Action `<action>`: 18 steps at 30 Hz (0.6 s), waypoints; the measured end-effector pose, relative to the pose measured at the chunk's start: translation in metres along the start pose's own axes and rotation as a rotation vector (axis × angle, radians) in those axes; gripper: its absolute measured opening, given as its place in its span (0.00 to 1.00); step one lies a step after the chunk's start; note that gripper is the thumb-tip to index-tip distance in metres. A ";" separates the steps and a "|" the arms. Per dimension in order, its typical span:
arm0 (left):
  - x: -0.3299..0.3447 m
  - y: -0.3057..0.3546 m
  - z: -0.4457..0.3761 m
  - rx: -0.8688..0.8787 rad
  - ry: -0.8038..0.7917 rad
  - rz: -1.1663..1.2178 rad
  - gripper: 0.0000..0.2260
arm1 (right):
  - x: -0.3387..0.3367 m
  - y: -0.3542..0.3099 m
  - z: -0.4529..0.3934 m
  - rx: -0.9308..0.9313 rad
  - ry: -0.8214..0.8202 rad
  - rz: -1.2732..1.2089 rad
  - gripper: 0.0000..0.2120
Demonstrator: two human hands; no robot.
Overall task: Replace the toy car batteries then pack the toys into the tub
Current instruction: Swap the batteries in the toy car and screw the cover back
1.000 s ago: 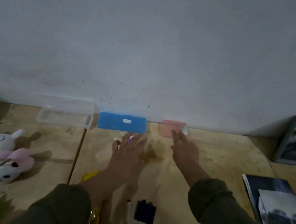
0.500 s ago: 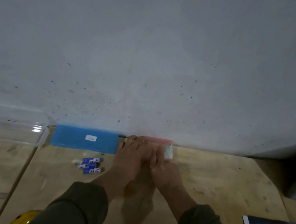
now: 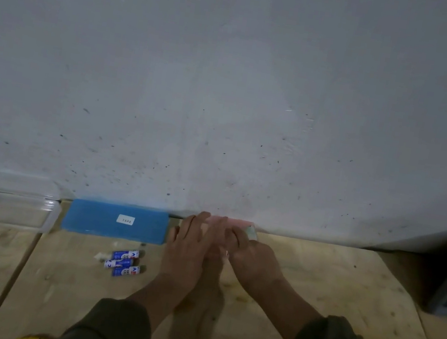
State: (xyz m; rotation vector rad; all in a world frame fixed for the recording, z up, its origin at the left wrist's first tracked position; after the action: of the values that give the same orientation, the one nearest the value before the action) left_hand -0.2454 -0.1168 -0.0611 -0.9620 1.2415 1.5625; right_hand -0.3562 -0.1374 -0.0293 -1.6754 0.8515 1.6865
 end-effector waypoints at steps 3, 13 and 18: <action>-0.002 0.000 0.003 0.055 0.074 -0.004 0.42 | -0.015 0.010 -0.008 -0.008 0.156 0.101 0.23; -0.017 -0.002 -0.014 0.081 0.088 -0.076 0.44 | 0.004 0.006 0.012 -0.210 0.428 -0.055 0.18; -0.019 0.000 -0.016 0.094 0.114 -0.120 0.44 | 0.032 0.008 -0.016 -0.146 0.256 -0.118 0.13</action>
State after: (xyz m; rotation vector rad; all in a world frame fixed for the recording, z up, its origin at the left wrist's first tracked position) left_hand -0.2393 -0.1359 -0.0468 -1.0572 1.2996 1.3601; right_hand -0.3533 -0.1558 -0.0609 -2.0321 0.7417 1.5065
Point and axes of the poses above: each hand's wrist, its own z-axis away from the middle knuckle, its own x-axis out of the palm, y = z × x, the point moved 5 cm from there along -z, towards the middle knuckle, and after that the axes turned 7 degrees about -x, right-handed, at the moved point
